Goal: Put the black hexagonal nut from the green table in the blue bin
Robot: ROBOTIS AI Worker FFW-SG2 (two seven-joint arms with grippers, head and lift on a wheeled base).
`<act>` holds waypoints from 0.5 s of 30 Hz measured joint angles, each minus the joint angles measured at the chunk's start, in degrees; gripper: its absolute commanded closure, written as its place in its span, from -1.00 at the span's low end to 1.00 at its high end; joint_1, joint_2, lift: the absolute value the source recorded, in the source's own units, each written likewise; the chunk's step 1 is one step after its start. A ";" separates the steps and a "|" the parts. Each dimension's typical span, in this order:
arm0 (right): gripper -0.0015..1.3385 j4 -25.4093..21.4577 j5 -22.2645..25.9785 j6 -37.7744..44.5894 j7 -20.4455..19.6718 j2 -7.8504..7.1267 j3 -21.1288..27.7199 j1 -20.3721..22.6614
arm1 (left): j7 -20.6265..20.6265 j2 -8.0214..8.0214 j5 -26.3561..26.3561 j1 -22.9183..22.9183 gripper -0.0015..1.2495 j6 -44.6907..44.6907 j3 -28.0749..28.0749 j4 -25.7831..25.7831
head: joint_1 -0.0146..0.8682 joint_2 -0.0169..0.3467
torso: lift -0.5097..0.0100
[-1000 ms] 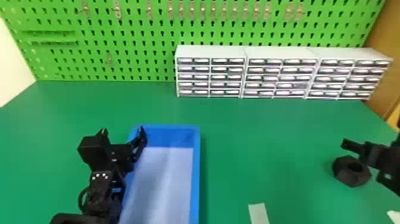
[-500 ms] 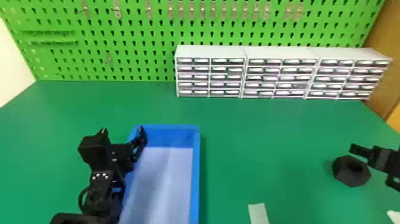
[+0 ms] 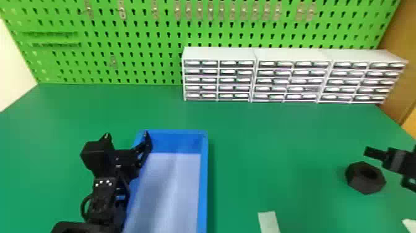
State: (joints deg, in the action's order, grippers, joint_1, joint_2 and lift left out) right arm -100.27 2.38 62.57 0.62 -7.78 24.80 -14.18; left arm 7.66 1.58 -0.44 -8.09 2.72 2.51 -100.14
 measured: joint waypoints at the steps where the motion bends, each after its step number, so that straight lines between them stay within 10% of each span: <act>1: -0.70 0.67 -0.09 0.00 0.00 -0.24 -0.06 -0.42 | 0.00 0.00 0.00 -0.01 -0.60 0.00 -0.02 0.00 | 0.52 -0.59 | 0.59; 15: -0.70 7.22 -0.14 1.60 0.00 -3.26 -0.46 -4.95 | 0.00 0.00 0.08 -0.07 -0.60 0.00 -0.05 -0.03 | 0.52 -0.59 | 0.59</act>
State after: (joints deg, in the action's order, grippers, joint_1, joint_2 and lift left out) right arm -93.05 2.24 64.18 0.62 -11.04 24.33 -19.13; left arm 7.66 1.58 -0.35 -8.16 2.72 2.46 -100.17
